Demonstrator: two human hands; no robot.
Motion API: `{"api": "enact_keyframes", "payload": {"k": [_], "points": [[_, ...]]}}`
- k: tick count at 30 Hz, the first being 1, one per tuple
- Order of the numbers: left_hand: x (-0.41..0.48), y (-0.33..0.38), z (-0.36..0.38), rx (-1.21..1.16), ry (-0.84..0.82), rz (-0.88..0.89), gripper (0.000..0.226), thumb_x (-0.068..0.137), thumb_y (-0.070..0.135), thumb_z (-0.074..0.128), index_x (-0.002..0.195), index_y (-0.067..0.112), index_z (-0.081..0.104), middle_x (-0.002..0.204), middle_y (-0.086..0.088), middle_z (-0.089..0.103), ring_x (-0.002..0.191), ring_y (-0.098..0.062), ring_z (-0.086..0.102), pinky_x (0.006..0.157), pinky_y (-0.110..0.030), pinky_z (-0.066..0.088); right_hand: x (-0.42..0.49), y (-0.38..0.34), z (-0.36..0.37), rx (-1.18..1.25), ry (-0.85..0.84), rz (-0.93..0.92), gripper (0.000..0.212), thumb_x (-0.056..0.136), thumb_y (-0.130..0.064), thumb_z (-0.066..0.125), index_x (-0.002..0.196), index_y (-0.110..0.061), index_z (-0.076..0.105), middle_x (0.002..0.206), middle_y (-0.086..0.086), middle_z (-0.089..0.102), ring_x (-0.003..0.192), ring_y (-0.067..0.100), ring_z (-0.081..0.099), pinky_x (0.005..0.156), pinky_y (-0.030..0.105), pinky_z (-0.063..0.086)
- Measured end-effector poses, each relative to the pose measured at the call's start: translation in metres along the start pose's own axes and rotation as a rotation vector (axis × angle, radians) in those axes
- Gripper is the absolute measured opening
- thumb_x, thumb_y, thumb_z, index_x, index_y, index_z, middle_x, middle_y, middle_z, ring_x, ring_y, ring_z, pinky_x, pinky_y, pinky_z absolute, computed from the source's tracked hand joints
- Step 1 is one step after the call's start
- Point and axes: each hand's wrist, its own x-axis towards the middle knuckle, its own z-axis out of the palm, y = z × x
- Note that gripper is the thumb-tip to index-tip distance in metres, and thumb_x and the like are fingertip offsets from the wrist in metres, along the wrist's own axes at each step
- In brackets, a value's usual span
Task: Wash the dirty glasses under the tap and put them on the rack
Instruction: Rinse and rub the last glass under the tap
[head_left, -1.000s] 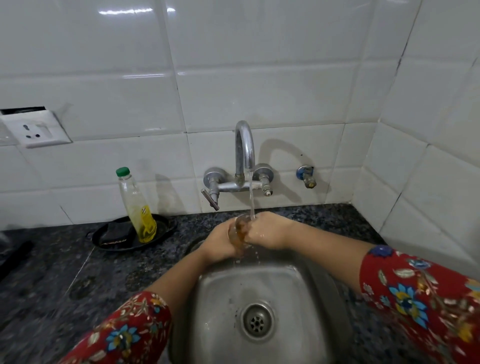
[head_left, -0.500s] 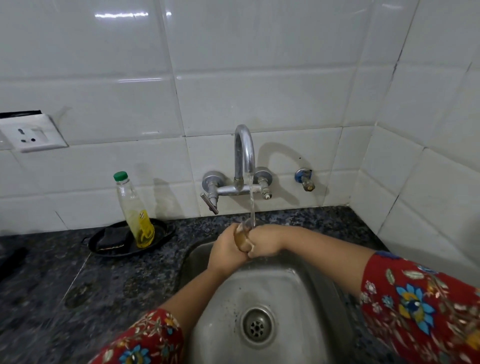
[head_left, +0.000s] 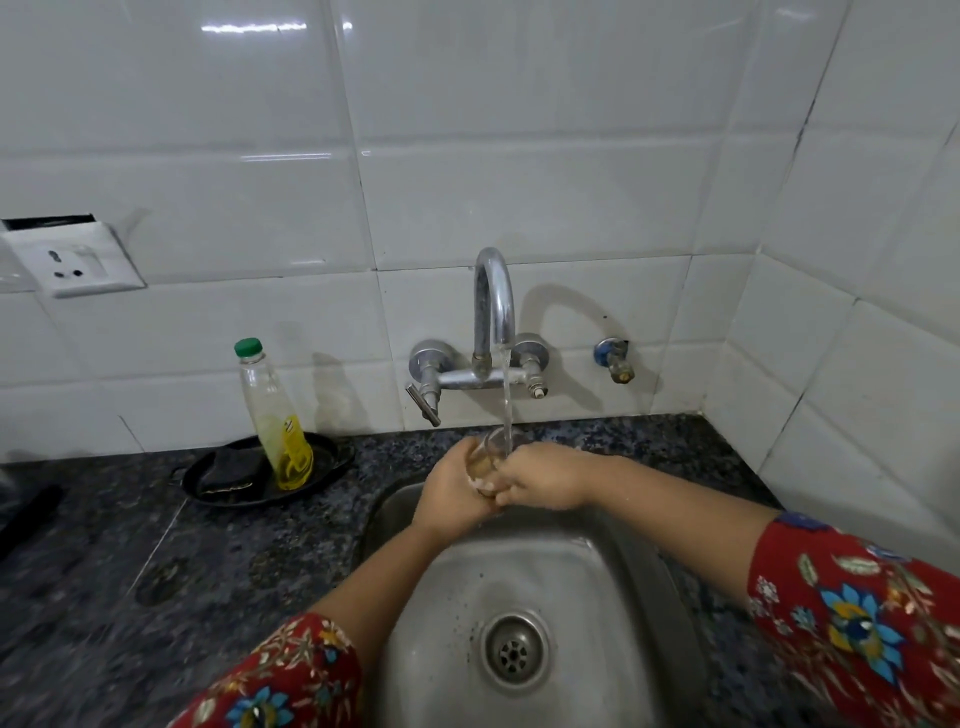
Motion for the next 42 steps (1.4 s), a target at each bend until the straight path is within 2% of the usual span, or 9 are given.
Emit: {"api": "enact_keyframes", "payload": {"k": [4,10,15,19,27,31,36,39,42], "points": [[0.004,0.009,-0.016,-0.131,-0.251,0.028,0.060,0.059,-0.020,0.078,0.110,0.004,0.057,0.095,0.004,0.068,0.085,0.001,0.068,0.076,-0.013,0.050,-0.003,0.006,0.010,-0.219,0.101,-0.044,0.026,0.093,-0.036,0.048,0.098,-0.015,0.063,0.102,0.008,0.068,0.092,0.025,0.061,0.083,0.034,0.043],[-0.018,0.014,0.014,0.240,0.188,-0.056,0.044,0.065,0.036,0.079,0.095,0.030,0.047,0.081,0.010,0.063,0.079,-0.015,0.065,0.062,-0.027,0.044,0.015,-0.016,0.018,0.414,0.367,0.338,0.052,0.095,-0.049,0.040,0.070,-0.013,0.066,0.076,0.003,0.071,0.076,0.022,0.067,0.082,0.039,0.052],[-0.019,0.007,0.003,0.738,0.139,0.123,0.057,0.071,0.053,0.068,0.119,0.027,0.048,0.102,0.003,0.066,0.094,-0.022,0.063,0.068,-0.033,0.047,0.028,-0.026,0.038,1.024,0.638,0.719,0.058,0.098,-0.049,0.033,0.084,-0.006,0.070,0.078,0.012,0.073,0.074,0.029,0.070,0.078,0.041,0.057],[-0.026,-0.002,-0.019,1.218,-0.028,0.230,0.056,0.077,0.045,0.064,0.127,0.028,0.046,0.114,-0.002,0.060,0.107,-0.029,0.056,0.086,-0.039,0.044,0.023,-0.031,0.050,1.782,0.448,0.764,0.048,0.104,-0.030,0.030,0.092,0.000,0.065,0.071,0.012,0.072,0.054,0.021,0.068,0.059,0.030,0.057],[-0.035,0.009,-0.028,1.691,-0.337,-0.018,0.045,0.091,0.025,0.057,0.134,0.025,0.044,0.132,-0.007,0.052,0.121,-0.029,0.047,0.098,-0.042,0.034,-0.008,-0.040,0.077,1.747,0.177,0.789,0.030,0.098,-0.012,0.046,0.123,0.000,0.057,0.111,0.012,0.069,0.101,0.024,0.062,0.097,0.036,0.045],[-0.032,0.008,-0.035,1.389,-0.436,-0.126,0.059,0.076,0.026,0.074,0.128,0.024,0.048,0.127,-0.003,0.056,0.118,-0.026,0.053,0.092,-0.037,0.042,-0.012,-0.043,0.078,1.559,0.332,0.681,0.029,0.099,-0.008,0.043,0.118,0.007,0.058,0.106,0.019,0.068,0.097,0.030,0.066,0.085,0.033,0.050],[-0.020,-0.004,-0.029,0.006,-0.423,-0.255,0.044,0.056,-0.007,0.077,0.091,0.015,0.060,0.077,0.003,0.066,0.070,-0.010,0.068,0.056,-0.020,0.049,-0.011,-0.029,0.086,0.515,0.655,0.134,0.026,0.101,-0.021,0.040,0.096,-0.009,0.064,0.088,-0.002,0.065,0.086,0.011,0.059,0.096,0.032,0.043],[-0.012,-0.002,-0.020,-0.408,-0.551,-0.316,0.036,0.055,-0.004,0.068,0.089,0.007,0.062,0.064,0.000,0.065,0.052,-0.009,0.060,0.049,-0.019,0.047,-0.011,0.008,0.083,0.052,0.714,-0.051,0.025,0.099,-0.020,0.040,0.094,-0.008,0.061,0.086,0.004,0.065,0.085,0.018,0.059,0.112,0.036,0.032],[-0.005,-0.002,-0.006,-0.464,-0.575,-0.326,0.029,0.062,-0.004,0.061,0.087,0.010,0.063,0.063,0.001,0.064,0.052,-0.010,0.059,0.050,-0.022,0.047,-0.013,0.017,0.069,0.045,0.739,0.011,0.041,0.101,-0.032,0.032,0.081,-0.008,0.058,0.075,0.009,0.061,0.073,0.024,0.059,0.080,0.038,0.050]]}}
